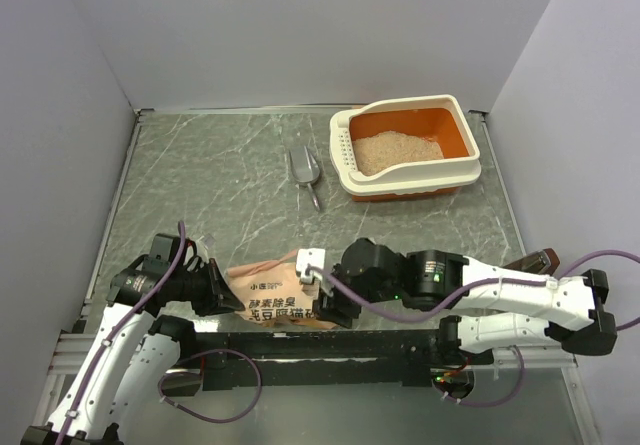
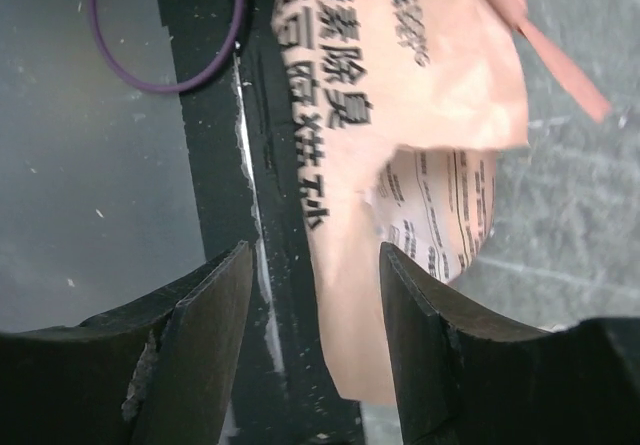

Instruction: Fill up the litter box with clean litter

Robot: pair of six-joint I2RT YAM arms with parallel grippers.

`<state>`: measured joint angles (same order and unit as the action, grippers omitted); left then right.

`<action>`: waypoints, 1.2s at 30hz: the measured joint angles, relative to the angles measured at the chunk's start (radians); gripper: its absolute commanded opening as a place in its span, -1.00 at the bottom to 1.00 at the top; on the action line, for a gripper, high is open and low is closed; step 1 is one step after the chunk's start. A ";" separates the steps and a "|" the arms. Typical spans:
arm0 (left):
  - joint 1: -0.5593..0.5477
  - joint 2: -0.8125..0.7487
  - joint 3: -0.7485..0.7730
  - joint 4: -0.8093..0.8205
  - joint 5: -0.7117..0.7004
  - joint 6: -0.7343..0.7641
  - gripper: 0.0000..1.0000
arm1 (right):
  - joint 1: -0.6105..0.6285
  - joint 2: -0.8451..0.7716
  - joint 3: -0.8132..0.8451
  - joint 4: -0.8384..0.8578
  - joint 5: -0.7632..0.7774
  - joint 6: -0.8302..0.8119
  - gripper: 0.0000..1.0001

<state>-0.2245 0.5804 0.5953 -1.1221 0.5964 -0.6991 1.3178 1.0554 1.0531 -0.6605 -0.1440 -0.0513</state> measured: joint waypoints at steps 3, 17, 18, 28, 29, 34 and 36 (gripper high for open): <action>-0.004 -0.001 0.000 0.000 -0.001 0.000 -0.99 | 0.082 0.002 0.000 0.027 0.071 -0.048 0.25; -0.013 -0.014 0.000 -0.001 -0.011 0.003 -0.98 | 0.236 0.171 0.033 0.086 0.279 -0.182 0.26; -0.013 -0.014 0.000 -0.001 -0.011 0.003 -0.98 | 0.235 0.174 0.033 0.092 0.283 -0.185 0.27; -0.016 -0.014 0.000 -0.002 -0.016 0.003 -0.98 | 0.236 0.240 0.027 0.131 0.282 -0.197 0.27; -0.016 -0.014 0.000 -0.001 -0.017 0.003 -0.99 | 0.236 0.245 0.023 0.133 0.283 -0.198 0.27; -0.016 -0.013 0.000 -0.001 -0.017 0.003 -0.99 | 0.237 0.270 -0.003 0.132 0.300 -0.201 0.27; -0.016 -0.013 0.000 -0.001 -0.017 0.003 -0.99 | 0.237 0.273 -0.016 0.133 0.308 -0.201 0.25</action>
<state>-0.2401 0.5678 0.5949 -1.1233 0.5793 -0.6956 1.5547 1.3285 1.0370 -0.5274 0.1642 -0.2520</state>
